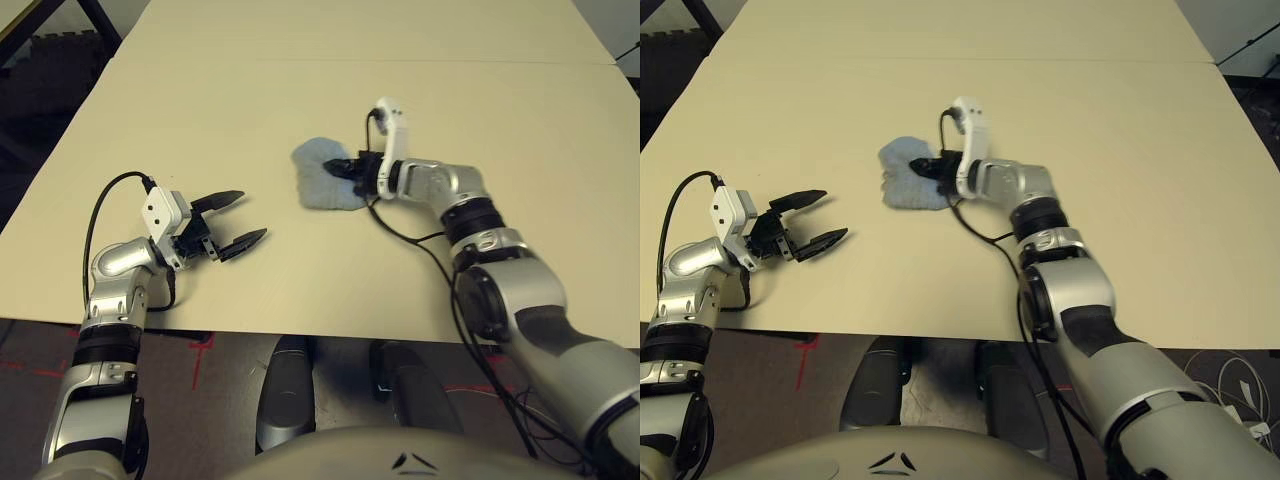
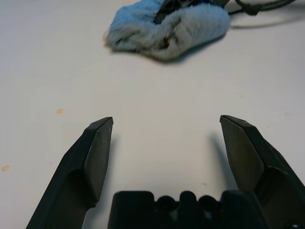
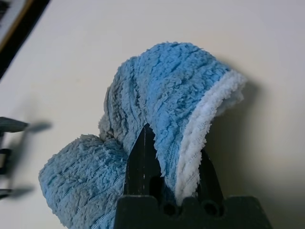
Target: Wipe the water off the table with a rag.
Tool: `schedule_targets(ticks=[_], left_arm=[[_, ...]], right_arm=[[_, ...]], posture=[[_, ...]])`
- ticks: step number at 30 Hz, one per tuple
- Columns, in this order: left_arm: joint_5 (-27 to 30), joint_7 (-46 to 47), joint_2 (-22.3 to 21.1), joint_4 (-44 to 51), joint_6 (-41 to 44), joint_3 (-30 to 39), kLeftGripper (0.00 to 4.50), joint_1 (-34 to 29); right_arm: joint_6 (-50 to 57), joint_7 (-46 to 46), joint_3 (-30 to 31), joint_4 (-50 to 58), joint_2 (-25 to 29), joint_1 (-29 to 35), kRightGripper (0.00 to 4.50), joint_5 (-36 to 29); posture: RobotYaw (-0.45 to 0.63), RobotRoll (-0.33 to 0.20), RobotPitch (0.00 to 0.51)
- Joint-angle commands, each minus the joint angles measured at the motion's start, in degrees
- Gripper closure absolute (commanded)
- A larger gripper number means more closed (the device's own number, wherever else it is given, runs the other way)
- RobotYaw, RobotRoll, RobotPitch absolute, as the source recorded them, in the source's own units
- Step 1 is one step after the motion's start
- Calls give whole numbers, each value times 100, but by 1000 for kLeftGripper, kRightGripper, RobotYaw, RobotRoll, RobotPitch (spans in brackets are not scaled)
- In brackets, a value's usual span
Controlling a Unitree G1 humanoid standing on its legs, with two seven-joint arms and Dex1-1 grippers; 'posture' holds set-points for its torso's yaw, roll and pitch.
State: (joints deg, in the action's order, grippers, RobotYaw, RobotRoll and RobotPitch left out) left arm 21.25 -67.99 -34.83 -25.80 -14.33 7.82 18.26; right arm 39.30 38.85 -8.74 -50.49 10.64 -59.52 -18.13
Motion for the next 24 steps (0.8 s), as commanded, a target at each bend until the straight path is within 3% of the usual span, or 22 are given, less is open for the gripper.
schedule_targets(ticks=[1, 6, 14, 21, 24], left_arm=[[-81, -86, 33, -142, -70, -81, 0, 62], [-98, -130, 55, -261, -130, -95, 0, 147], [-147, -206, 121, -484, -241, -137, 0, 314], [-156, -252, 182, -659, -318, -168, 0, 465], [-160, -255, 208, -725, -343, -178, 0, 515]], right_arm=[[308, 92, -70, 380, 516, 228, 4378, -25], [635, 321, -102, 800, 1241, 401, 4379, -92], [1043, 451, -645, 1219, 1764, 69, 4380, -686], [912, 938, -354, 727, 3173, -111, 4380, -327], [835, 1158, -176, 546, 3501, -19, 4380, -166]], posture=[[279, 0, 223], [268, 0, 221], [258, 0, 219], [220, 0, 210], [211, 0, 210]])
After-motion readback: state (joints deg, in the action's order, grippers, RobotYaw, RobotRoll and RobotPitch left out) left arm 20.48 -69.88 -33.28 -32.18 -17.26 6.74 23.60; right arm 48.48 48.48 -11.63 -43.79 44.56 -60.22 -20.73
